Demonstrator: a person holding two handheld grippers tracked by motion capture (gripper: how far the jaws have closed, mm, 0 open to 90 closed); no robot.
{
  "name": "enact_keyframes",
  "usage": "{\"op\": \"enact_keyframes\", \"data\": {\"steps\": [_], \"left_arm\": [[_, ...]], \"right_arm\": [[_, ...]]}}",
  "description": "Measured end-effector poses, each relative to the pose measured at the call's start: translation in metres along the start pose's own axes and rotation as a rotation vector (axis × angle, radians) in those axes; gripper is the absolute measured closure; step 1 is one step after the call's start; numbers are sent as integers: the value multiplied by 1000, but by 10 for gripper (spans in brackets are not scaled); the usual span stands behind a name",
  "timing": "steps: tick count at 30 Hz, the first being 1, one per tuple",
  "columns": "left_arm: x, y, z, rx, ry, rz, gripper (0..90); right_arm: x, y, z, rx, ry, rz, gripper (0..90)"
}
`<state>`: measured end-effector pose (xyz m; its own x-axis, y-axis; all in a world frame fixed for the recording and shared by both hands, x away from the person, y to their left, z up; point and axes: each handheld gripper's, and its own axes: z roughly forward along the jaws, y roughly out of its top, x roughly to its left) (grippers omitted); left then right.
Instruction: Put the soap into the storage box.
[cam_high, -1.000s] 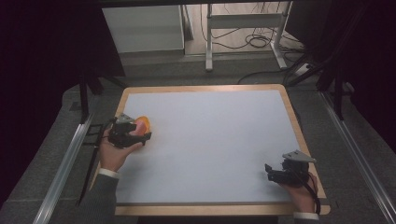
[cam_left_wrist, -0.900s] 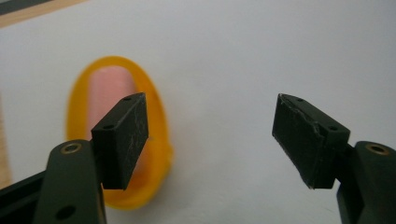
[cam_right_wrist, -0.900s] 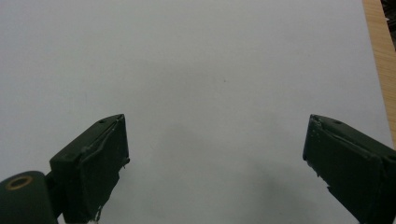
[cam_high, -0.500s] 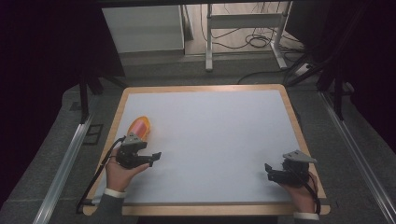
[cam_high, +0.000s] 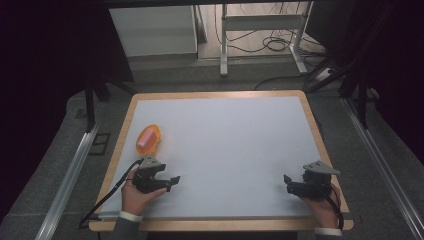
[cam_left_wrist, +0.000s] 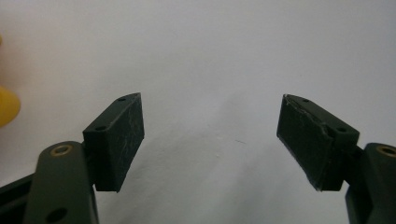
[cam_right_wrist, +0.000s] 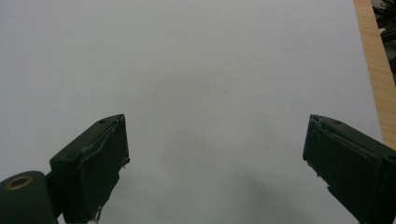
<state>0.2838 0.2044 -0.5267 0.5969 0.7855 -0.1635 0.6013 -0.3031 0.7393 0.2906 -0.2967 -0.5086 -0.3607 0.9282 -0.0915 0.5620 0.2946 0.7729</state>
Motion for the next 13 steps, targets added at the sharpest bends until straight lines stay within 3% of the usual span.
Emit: {"op": "enact_keyframes", "data": {"steps": [4,6,8,13], "left_arm": [[0,-2,0,8,13,-13,232],[0,-1,-3,-17,-26,-28,230],[0,0,-4,-30,-40,-30,230],[1,1,-4,-28,-25,-23,216]], "right_arm": [[0,0,0,-1,0,-2,65],[0,0,1,5,3,-5,65],[0,0,1,5,3,-6,65],[0,1,0,-2,-1,-6,65]]}}
